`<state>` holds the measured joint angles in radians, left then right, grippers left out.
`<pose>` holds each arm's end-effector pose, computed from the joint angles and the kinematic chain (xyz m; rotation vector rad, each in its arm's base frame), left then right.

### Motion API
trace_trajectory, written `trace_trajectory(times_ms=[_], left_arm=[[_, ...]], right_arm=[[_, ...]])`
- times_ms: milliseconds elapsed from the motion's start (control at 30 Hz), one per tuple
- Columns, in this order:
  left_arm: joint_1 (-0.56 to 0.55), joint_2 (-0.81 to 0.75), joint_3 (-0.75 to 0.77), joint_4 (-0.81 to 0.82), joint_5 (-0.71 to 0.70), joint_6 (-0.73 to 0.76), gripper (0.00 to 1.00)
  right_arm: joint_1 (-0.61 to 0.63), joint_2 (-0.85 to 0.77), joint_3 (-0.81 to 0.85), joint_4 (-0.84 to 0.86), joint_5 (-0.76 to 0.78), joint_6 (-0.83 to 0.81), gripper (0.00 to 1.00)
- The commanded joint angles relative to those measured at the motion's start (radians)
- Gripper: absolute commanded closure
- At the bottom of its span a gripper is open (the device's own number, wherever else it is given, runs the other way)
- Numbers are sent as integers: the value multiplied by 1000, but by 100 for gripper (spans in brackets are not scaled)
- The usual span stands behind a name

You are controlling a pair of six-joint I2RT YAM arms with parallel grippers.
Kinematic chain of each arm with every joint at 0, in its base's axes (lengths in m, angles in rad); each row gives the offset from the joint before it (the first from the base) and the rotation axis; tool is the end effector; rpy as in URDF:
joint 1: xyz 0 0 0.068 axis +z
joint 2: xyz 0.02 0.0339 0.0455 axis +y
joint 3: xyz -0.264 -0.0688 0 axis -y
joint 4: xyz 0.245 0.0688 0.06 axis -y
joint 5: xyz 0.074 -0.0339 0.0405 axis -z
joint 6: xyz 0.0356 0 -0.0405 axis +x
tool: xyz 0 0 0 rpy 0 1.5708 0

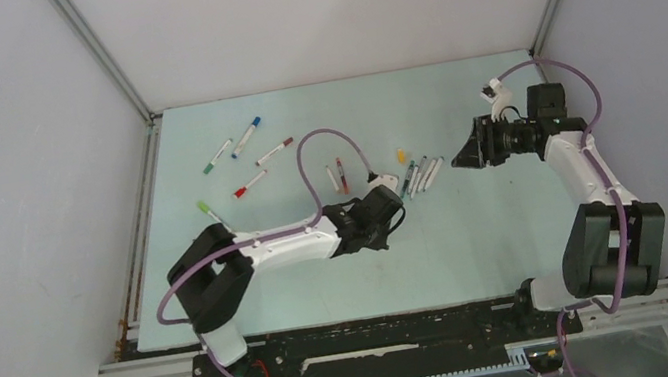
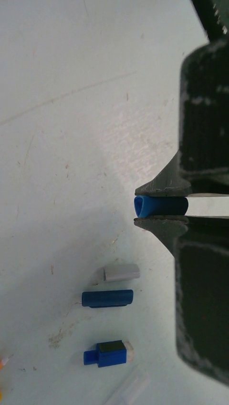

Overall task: Open the pen caps
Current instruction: Place the pen cap at the center of the board.

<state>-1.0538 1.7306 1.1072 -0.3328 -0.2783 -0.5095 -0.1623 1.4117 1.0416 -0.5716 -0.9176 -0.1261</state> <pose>0.1856 -0.3067 0.1914 0.5646 2.4364 -0.3102 0.2854 -0.0181 0.2642 -0.3172 2.2306 0.9834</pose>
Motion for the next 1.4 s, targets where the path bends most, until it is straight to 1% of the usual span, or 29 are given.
trace_trajectory(times_ms=[0,200,267,367,433,533,733,933,1067,1200,1367], left_arm=[[-2,70,103,-70,-22,49,94],[1,137,138,-93,-14,52,87],[4,148,145,-101,-20,45,81],[10,159,154,-121,-28,33,77],[14,162,158,-127,-33,28,71],[14,160,159,-130,-38,24,65],[14,138,162,-143,-48,19,63],[14,27,134,-123,-32,20,61],[14,-80,75,-84,-30,27,60],[15,-216,-23,-25,-81,17,50],[46,-389,-171,48,-171,-12,28]], right_arm=[[-26,0,-7,-25,-10,-51,53],[-45,9,-7,-30,-36,-50,53],[-45,10,-7,-30,-40,-52,54],[-46,12,-6,-30,-45,-51,54],[-46,13,-6,-30,-47,-53,54],[-46,14,-6,-30,-50,-53,54],[-50,12,-6,-32,-54,-55,53],[-55,5,-6,-38,-68,-64,53],[-56,-4,-7,-49,-82,-87,53],[-56,-30,-7,-66,-97,-123,53],[-56,-69,-7,-88,-78,-167,52]])
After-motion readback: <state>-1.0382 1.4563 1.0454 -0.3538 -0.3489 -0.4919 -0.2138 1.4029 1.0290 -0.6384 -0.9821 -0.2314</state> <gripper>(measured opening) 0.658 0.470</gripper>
